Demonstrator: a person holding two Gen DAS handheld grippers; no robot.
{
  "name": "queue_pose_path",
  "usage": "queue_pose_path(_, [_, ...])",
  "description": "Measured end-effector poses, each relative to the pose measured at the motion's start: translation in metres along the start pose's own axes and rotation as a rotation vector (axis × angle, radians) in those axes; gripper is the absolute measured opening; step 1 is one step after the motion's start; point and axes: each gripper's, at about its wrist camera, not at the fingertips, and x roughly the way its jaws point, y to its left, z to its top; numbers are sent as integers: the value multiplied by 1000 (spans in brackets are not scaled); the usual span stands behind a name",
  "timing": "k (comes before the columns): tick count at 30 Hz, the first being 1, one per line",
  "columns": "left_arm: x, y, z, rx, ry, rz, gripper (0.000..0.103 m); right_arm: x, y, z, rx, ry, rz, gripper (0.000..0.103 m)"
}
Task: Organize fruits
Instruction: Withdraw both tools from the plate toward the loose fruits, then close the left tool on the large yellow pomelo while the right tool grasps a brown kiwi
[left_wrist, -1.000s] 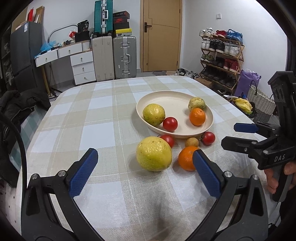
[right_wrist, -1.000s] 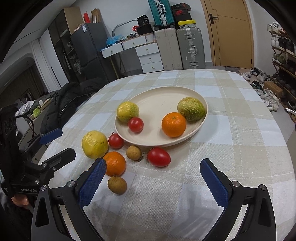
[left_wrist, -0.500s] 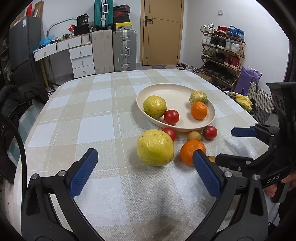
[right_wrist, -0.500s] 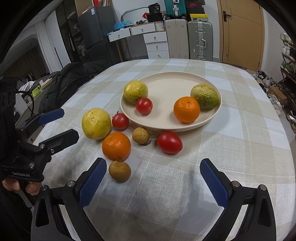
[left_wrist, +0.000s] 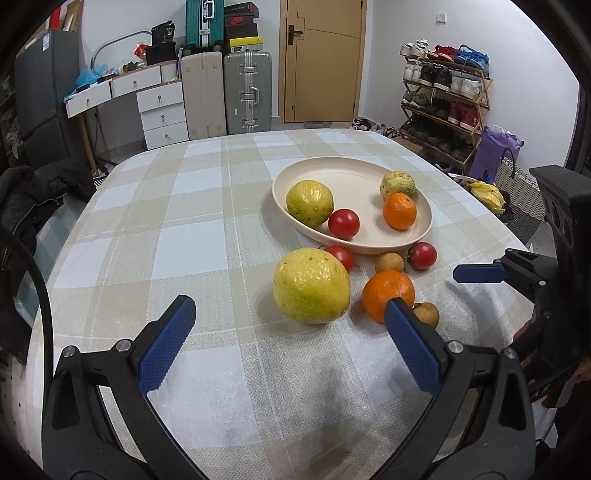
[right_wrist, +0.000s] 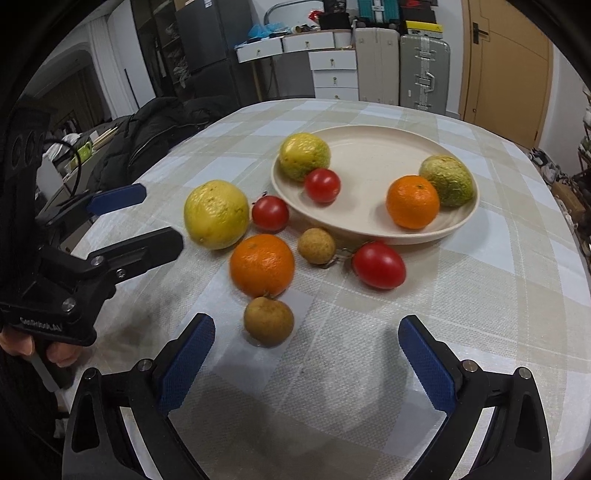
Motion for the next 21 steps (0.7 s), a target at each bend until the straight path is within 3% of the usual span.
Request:
queue_pose_path(2, [2,-1,0,4,8,4,102,1,4,0,-13,0,2,100])
queue_pose_path(5, [3,-2,-1,10,14,2,102,4,6,-1,-23,10,12,86])
queue_pose_path(12, [5,-2,-1,13,25,5,102,3,12,-2,-46,8,12,73])
queue_pose_path(16, [6,-2,-2,11,32,5,102,3,14,-2,-54,7,34,59])
queue_pose_path(21, [8,-2,-2,15,37,3,102,3,18,-2,-71,6,36,54])
